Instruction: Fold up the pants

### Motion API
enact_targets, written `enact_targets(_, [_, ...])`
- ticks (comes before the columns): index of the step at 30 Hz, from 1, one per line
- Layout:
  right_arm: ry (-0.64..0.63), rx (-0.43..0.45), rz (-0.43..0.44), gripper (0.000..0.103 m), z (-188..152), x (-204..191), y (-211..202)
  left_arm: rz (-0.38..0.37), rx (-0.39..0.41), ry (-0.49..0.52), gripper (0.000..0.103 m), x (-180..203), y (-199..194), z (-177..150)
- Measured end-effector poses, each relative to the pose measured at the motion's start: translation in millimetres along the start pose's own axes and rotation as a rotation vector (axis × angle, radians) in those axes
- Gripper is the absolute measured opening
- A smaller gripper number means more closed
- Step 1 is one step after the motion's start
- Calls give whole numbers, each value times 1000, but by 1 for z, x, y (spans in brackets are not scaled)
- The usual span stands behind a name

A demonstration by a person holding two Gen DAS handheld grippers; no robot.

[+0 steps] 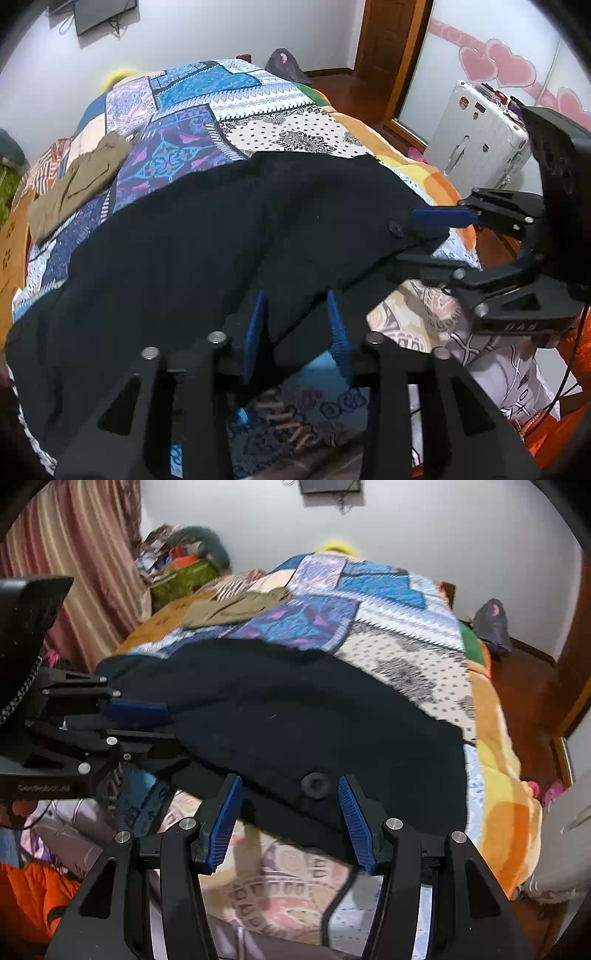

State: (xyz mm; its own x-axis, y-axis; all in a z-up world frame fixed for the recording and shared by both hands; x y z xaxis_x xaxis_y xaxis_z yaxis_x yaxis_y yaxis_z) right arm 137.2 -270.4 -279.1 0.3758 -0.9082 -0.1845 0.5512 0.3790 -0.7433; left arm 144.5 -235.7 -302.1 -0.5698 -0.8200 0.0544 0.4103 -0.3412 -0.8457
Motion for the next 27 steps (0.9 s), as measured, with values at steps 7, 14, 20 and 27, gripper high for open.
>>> enact_targets(7, [-80, 1, -14, 50, 3, -15, 15, 11, -1, 28, 41, 0, 7, -7])
enact_targets(14, [-96, 41, 45, 14, 11, -25, 19, 29, 26, 78, 10, 2, 10, 2])
enact_targets(20, [-87, 72, 70, 10, 15, -30, 7, -33, 56, 55, 6, 6, -3, 8])
enact_targets(27, [-81, 65, 92, 10, 8, -37, -2, -57, 57, 59, 4, 15, -13, 2])
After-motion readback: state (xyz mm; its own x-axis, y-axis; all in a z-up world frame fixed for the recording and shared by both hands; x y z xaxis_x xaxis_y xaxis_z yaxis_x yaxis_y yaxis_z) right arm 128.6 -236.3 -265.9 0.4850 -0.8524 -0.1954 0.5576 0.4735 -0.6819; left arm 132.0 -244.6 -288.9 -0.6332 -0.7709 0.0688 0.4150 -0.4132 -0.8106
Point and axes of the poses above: each gripper's, at about its wrist camera, not at the fingertips, and y roughly the way its jaws point, x to its right, z to its top, the point moved 10 cm from there along y, roughly the way its jaws point, and after that the axes turned 2 degrees about x, right-handed, at the moved point
